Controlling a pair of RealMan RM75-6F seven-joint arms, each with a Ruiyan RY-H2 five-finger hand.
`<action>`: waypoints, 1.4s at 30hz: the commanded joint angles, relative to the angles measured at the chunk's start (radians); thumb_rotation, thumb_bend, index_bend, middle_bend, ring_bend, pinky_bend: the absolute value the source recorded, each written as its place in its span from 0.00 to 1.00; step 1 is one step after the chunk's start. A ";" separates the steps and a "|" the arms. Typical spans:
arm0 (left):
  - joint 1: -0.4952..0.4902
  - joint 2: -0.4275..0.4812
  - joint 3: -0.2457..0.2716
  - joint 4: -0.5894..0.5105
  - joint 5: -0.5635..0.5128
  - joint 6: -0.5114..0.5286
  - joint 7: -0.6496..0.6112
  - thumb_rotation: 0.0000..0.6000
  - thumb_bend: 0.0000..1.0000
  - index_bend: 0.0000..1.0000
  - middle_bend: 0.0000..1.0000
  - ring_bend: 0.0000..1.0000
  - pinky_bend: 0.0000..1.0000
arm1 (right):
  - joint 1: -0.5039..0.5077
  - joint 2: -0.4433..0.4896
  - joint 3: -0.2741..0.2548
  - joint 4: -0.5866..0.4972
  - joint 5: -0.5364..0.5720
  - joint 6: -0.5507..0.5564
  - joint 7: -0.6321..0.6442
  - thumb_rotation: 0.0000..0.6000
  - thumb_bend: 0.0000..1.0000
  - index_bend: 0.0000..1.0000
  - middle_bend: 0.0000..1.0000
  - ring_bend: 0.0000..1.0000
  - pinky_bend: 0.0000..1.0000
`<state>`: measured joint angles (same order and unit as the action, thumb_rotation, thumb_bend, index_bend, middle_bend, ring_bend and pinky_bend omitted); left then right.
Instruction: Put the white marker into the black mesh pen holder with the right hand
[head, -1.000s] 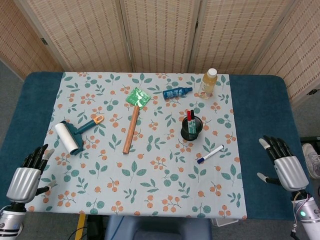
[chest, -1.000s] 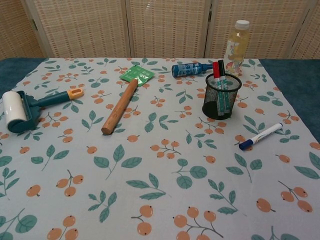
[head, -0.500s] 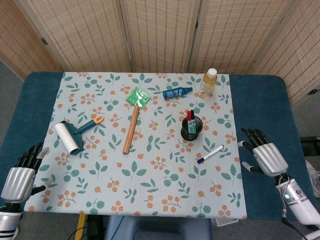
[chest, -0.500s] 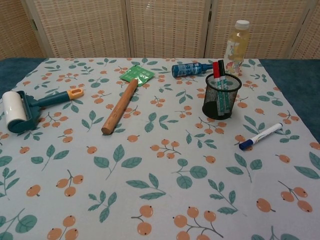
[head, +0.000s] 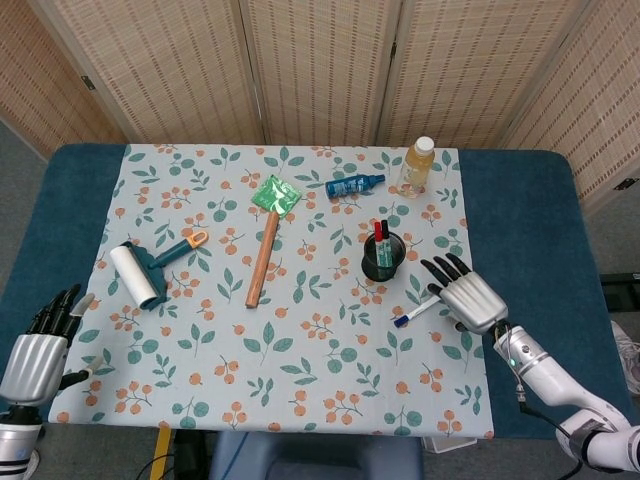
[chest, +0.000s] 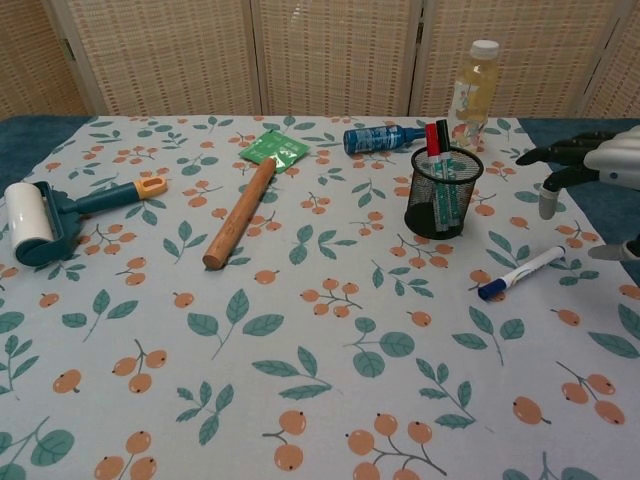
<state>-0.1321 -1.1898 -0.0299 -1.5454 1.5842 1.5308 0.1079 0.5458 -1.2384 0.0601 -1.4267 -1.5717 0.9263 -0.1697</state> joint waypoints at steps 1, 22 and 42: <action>0.002 0.003 -0.002 -0.001 0.000 0.004 -0.003 1.00 0.21 0.00 0.00 0.00 0.20 | 0.018 -0.059 -0.008 0.067 0.017 -0.019 0.019 1.00 0.26 0.36 0.02 0.00 0.00; 0.016 0.024 0.001 -0.009 0.025 0.038 -0.042 1.00 0.21 0.00 0.00 0.00 0.21 | 0.080 -0.225 -0.032 0.294 0.024 -0.045 0.160 1.00 0.28 0.46 0.06 0.00 0.00; 0.020 0.027 0.003 -0.011 0.037 0.044 -0.047 1.00 0.21 0.00 0.00 0.00 0.20 | 0.103 -0.273 -0.044 0.370 0.052 -0.067 0.188 1.00 0.30 0.51 0.07 0.00 0.00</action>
<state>-0.1122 -1.1625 -0.0270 -1.5563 1.6210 1.5751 0.0600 0.6474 -1.5102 0.0158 -1.0582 -1.5201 0.8590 0.0181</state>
